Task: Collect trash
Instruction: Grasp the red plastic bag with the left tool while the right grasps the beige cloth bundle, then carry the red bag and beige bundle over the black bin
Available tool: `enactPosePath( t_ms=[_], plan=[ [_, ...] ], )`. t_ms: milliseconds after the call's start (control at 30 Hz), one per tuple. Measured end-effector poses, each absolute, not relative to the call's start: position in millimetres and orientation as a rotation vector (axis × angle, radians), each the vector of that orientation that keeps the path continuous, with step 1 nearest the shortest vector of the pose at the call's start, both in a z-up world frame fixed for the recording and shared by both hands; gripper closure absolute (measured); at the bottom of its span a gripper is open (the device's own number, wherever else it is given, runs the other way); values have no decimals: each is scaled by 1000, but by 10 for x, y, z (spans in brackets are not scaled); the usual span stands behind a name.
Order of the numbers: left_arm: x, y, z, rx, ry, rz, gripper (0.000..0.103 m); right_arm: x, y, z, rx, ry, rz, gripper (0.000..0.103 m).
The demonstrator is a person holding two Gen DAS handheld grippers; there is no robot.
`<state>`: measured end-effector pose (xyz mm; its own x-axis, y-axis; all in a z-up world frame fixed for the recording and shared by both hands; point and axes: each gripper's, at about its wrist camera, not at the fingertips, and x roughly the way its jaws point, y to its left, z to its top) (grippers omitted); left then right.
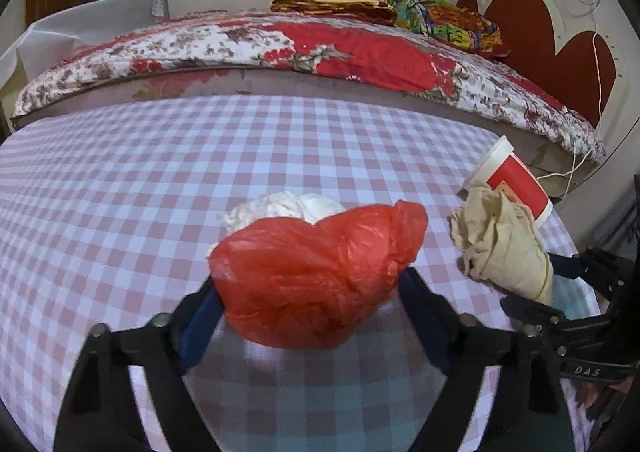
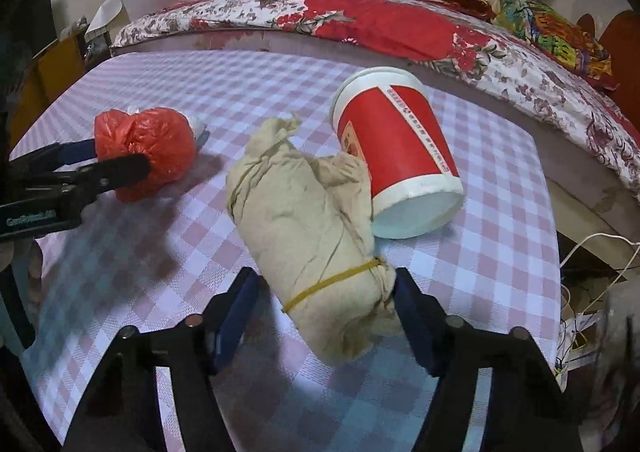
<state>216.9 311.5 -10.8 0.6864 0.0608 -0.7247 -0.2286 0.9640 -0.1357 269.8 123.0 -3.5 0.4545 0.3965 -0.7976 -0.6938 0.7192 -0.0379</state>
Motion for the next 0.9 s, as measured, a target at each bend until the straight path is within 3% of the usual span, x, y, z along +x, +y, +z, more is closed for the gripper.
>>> enactPosePath(
  t_ms=[133,267,900],
  plan=[
    [2156,3081,-93,-221,794,145,46,2658,1244,-19,-383,859,707,58],
    [2057,3070,-39,-230,768,140,55,2593,1198,3,-369,850,720,65],
    [1467,2513,259,-160,699,97,57,2016,560,338,-296,756,735,71]
  ],
)
